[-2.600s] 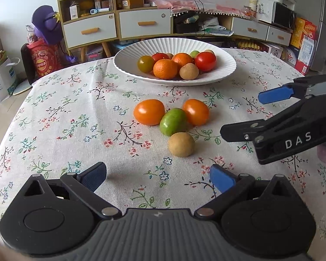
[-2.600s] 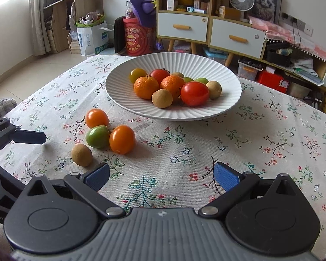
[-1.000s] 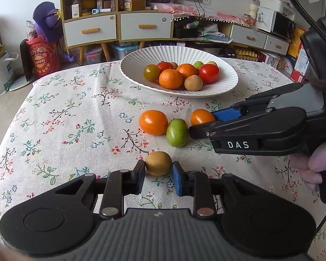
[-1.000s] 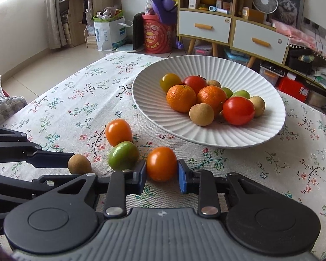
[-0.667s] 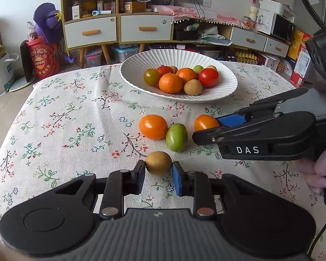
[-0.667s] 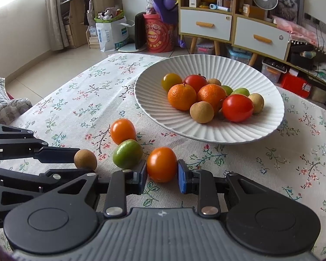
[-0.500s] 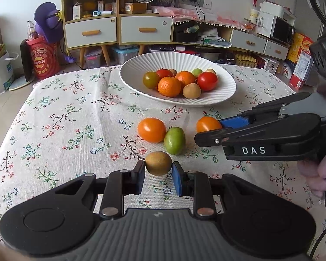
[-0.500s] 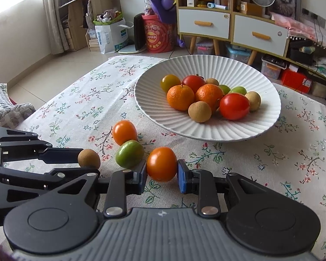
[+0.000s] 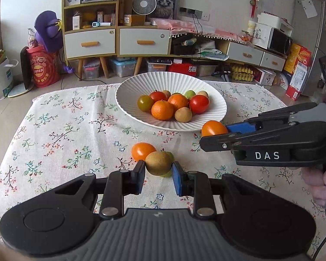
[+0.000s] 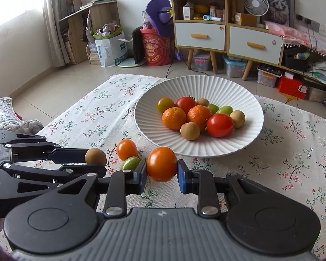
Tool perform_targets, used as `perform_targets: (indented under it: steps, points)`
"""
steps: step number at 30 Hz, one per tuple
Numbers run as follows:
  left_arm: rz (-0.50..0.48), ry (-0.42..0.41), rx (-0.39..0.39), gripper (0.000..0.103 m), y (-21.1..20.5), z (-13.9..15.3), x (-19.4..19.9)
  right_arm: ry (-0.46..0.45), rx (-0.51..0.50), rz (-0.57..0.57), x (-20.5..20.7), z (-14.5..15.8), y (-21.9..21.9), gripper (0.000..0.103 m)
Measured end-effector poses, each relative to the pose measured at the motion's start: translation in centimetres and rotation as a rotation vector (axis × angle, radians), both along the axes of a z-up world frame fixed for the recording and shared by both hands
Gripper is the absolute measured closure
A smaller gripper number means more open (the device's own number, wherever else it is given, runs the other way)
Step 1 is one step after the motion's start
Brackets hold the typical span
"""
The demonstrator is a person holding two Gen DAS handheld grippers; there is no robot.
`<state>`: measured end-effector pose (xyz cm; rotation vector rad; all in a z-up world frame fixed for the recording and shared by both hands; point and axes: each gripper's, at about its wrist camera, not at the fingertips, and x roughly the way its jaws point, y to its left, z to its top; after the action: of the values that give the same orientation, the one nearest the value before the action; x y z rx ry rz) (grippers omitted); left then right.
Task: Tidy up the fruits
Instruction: 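Carry the longan into the bowl with the left tool while the right tool carries the tomato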
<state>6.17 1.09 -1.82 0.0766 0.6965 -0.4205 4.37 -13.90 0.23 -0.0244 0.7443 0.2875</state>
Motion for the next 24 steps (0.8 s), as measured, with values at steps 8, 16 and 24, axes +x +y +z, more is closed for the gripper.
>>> perform_targets:
  steps: [8, 16, 24]
  points:
    - [-0.006, -0.024, -0.025, 0.085, -0.6, 1.0, 0.3, -0.021, 0.01, -0.033, 0.2, 0.6, -1.2, 0.077]
    - [0.01, -0.028, -0.035, 0.085, -1.4, 1.1, 1.2, -0.042, 0.028, -0.085, 0.5, 1.1, -2.4, 0.077]
    - [0.02, -0.029, -0.035, 0.085, -2.9, 0.9, 2.5, -0.05, 0.058, -0.155, 2.1, 1.0, -4.3, 0.077]
